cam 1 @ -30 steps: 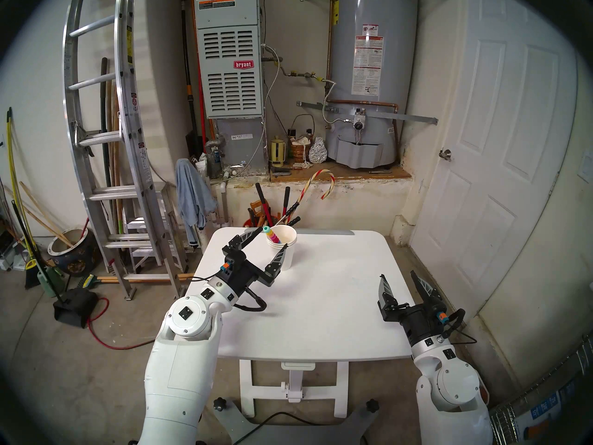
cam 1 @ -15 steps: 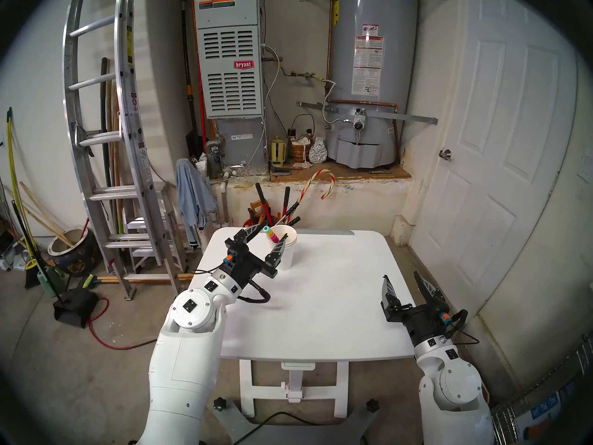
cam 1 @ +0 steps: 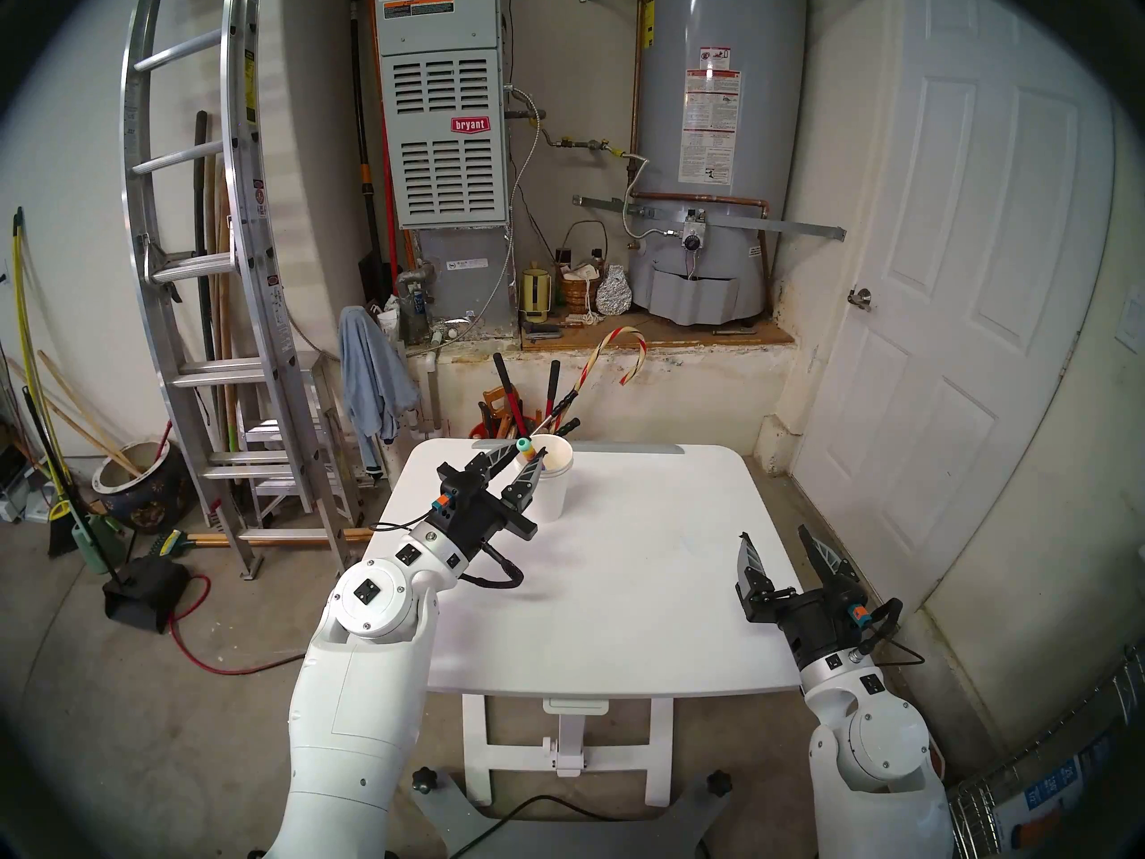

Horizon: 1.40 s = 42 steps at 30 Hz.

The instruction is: Switch the marker to another color

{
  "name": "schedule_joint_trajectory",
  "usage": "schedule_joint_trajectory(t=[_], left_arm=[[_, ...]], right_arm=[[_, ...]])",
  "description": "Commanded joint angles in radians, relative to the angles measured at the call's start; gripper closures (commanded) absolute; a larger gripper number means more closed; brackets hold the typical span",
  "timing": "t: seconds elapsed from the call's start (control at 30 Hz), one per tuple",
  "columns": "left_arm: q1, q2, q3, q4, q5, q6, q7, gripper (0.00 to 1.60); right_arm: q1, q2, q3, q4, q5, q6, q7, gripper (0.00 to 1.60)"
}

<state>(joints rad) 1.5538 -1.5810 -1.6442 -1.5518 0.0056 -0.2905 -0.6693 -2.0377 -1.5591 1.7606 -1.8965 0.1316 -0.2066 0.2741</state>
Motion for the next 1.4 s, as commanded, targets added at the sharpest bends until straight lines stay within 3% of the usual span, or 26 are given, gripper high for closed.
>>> schedule_joint_trajectory(t=[0.0,0.07,0.1,0.2,0.3,0.33,0.77,1.17,1.37], left_arm=[[-0.011,-0.003,-0.006,-0.004,-0.011,0.001,0.000,0.98],[-0.017,-0.006,-0.005,0.003,-0.008,-0.002,0.003,1.00],[-0.019,-0.008,-0.005,0.005,-0.009,0.001,0.002,1.10],[-0.028,-0.013,-0.004,0.011,-0.010,0.003,0.003,1.07],[-0.039,-0.021,-0.006,0.019,-0.017,0.004,0.009,1.56],[-0.041,-0.024,-0.007,0.018,-0.011,0.001,0.019,1.59],[-0.050,-0.028,-0.007,-0.024,-0.044,0.019,0.011,1.60],[-0.068,-0.045,-0.027,-0.123,-0.095,0.025,0.003,1.60],[-0.069,-0.043,-0.063,-0.214,-0.152,0.053,-0.018,1.60]], right_arm=[[0.011,-0.004,0.000,-0.015,0.005,-0.013,-0.002,0.00],[0.010,-0.004,0.002,-0.014,0.006,-0.015,-0.002,0.00],[0.010,-0.004,0.003,-0.013,0.006,-0.015,-0.001,0.00],[0.008,-0.004,0.004,-0.014,0.007,-0.015,0.000,0.00],[0.007,-0.004,0.007,-0.012,0.009,-0.017,0.002,0.00],[0.008,-0.003,0.008,-0.011,0.010,-0.018,0.003,0.00],[0.021,-0.003,0.005,-0.003,0.011,-0.025,0.013,0.00],[0.033,0.008,-0.018,-0.013,-0.012,-0.065,0.033,0.00],[0.027,-0.001,-0.035,-0.054,-0.017,-0.062,0.040,0.00]])
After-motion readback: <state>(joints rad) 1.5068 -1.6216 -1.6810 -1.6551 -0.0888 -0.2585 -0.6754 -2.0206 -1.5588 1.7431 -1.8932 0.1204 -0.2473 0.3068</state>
